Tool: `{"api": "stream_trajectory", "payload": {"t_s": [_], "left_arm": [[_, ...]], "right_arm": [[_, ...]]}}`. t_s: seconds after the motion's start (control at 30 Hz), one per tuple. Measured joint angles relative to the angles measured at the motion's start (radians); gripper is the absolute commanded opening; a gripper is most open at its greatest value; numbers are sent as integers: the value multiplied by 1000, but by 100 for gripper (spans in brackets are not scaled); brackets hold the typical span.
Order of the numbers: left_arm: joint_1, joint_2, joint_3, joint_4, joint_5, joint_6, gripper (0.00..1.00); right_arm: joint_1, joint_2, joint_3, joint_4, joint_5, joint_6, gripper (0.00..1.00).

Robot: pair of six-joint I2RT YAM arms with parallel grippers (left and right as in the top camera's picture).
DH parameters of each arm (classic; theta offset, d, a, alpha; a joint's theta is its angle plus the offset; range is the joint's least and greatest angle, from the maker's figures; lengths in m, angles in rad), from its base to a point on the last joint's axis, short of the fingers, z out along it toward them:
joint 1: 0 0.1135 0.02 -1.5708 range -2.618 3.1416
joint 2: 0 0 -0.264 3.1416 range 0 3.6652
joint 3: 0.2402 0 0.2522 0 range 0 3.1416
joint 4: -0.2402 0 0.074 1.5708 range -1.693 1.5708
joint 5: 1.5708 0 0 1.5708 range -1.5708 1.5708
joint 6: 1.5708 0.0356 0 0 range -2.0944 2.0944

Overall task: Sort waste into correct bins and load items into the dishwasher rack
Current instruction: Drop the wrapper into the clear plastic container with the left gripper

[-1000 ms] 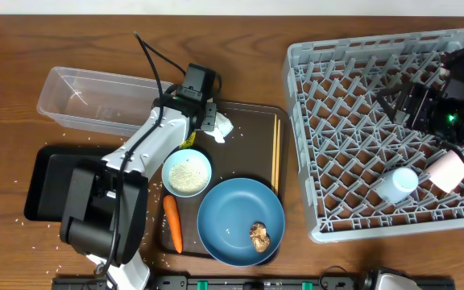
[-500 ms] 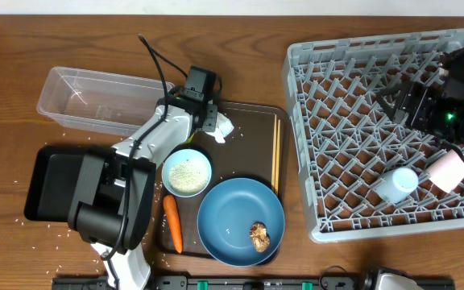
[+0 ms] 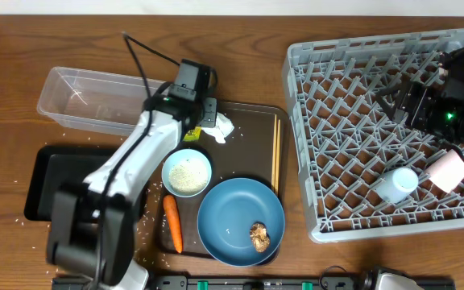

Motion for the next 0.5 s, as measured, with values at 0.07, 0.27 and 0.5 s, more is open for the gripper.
{"api": "stream_trajectory", "payload": {"t_s": [0.07,0.27,0.5], "left_arm": [[2,-47,0,-38,-18,-31,6],[77,-180,0,-69,-119,-180,6],[258,-131,1,-24,-183,-512,6]], "right_arm": [[0,1,0,0,0,0,81],[0,4,0,0,0,3,81],[0,8,0,0,0,3,81]]}}
